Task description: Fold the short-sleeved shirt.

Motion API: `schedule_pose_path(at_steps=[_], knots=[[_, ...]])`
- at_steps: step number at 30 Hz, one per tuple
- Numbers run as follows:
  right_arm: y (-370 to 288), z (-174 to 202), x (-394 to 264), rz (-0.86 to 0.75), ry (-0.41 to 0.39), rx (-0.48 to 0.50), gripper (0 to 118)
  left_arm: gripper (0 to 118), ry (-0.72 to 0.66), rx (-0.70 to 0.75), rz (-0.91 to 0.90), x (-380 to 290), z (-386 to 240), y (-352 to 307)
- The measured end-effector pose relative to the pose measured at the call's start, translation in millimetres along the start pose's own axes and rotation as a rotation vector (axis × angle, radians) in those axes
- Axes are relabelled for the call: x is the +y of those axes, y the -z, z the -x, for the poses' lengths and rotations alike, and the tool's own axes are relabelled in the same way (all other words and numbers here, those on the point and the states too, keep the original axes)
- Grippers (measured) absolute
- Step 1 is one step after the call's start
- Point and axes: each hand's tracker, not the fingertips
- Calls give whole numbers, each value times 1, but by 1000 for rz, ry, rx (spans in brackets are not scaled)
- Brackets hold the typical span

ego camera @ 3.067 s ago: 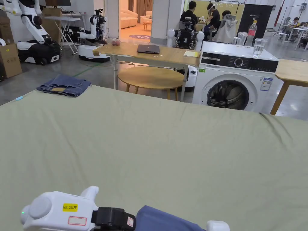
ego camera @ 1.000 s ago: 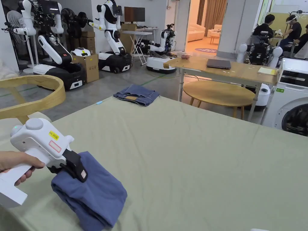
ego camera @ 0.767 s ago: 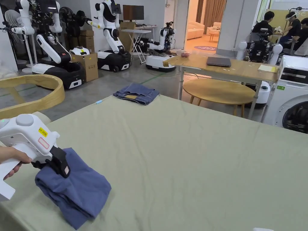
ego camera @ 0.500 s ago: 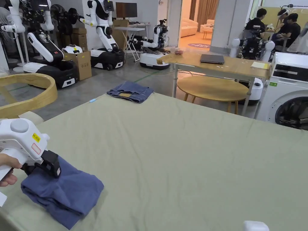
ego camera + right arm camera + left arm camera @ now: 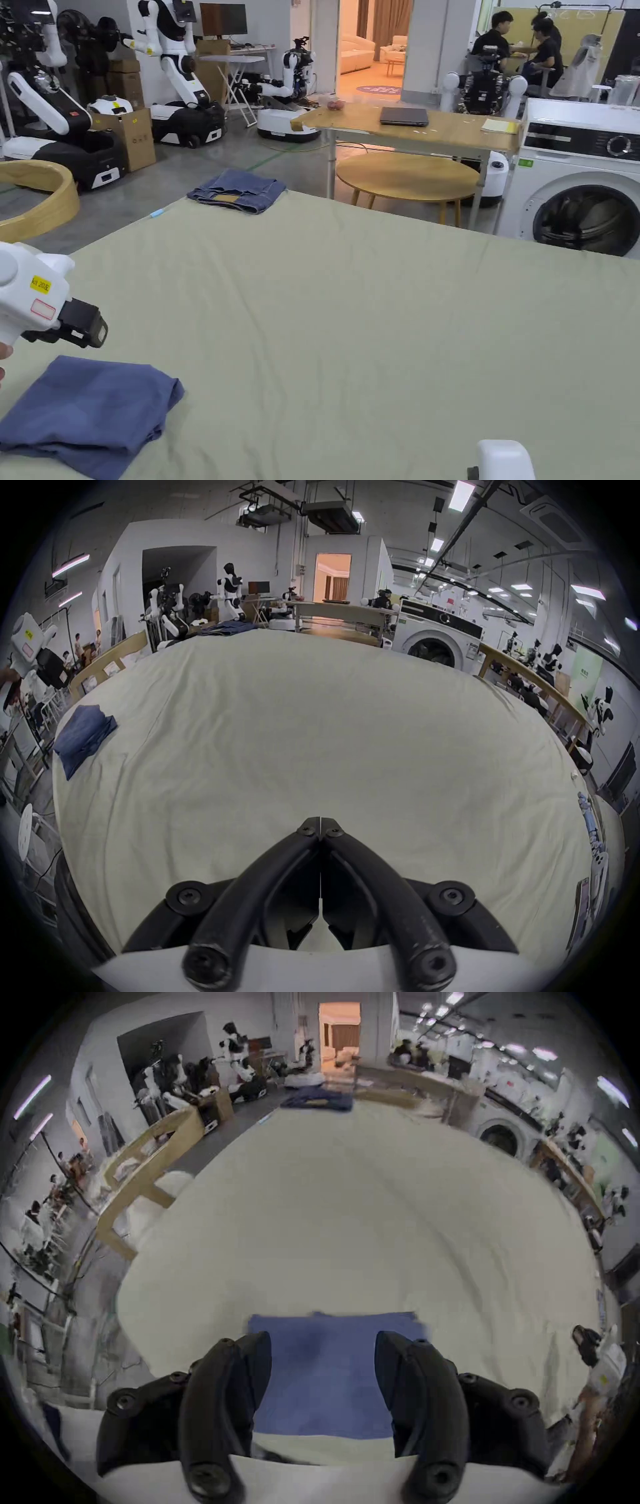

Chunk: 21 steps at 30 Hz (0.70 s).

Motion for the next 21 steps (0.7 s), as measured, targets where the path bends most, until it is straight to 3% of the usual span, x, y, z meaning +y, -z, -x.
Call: schedule_pose_path(at_steps=[7, 12, 21], knots=[[-9, -28, -1, -41, 56, -37, 0, 62, 34, -134, -280, -55, -103, 11], [-15, -56, -2, -72, 91, -74, 0, 61, 53, -110, -444, -86, -185, 19], [-45, -99, 5, -199, 173, -167, 0, 60, 155, -147, -572, -105, -312, 25]])
